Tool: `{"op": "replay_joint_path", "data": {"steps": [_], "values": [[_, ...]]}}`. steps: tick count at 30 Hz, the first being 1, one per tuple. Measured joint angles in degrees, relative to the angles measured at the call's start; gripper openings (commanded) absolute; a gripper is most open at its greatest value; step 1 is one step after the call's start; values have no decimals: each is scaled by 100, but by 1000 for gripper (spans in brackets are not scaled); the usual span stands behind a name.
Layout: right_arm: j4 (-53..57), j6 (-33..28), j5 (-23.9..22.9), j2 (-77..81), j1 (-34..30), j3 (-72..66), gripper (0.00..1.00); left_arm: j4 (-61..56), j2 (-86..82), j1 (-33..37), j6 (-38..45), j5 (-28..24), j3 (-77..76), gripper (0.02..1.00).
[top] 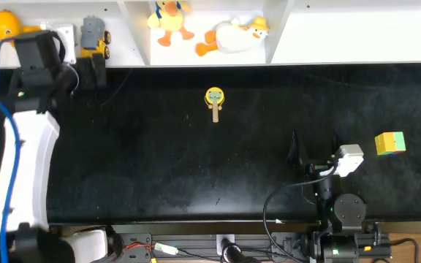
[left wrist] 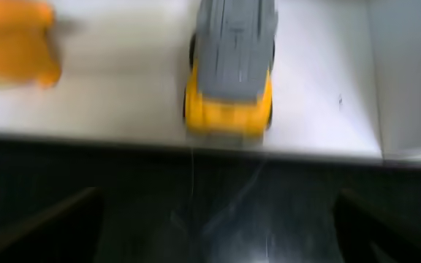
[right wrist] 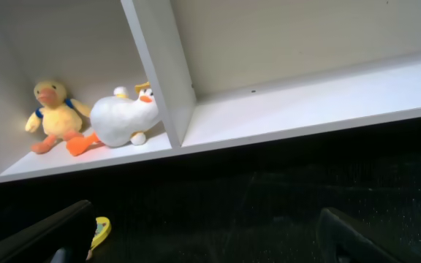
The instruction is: Store Toys
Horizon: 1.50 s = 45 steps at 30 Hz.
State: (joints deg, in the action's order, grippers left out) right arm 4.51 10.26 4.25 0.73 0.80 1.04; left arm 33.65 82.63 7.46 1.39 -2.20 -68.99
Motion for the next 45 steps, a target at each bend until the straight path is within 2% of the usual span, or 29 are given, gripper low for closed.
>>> {"op": "replay_joint_path", "data": {"steps": [5,8,16,33,36,41,45], "values": [[-2,-2,0,0,0,0,993,1528,-533,0,-70,48,4,998],[0,0,0,0,0,0,996,2039,-1003,0,-146,57,76,998],[2,-2,0,0,0,0,996,2649,-2437,0,-192,20,522,998],[0,0,0,0,0,0,996,2953,-2450,-92,-258,-63,608,996],[-2,0,2,0,0,0,993,2623,-2885,-101,-258,-72,743,998],[2,-2,0,0,0,0,996,1071,-4210,-101,-273,15,1521,996],[0,0,2,0,0,0,996,-289,-5187,-101,-282,52,2767,998]]}}
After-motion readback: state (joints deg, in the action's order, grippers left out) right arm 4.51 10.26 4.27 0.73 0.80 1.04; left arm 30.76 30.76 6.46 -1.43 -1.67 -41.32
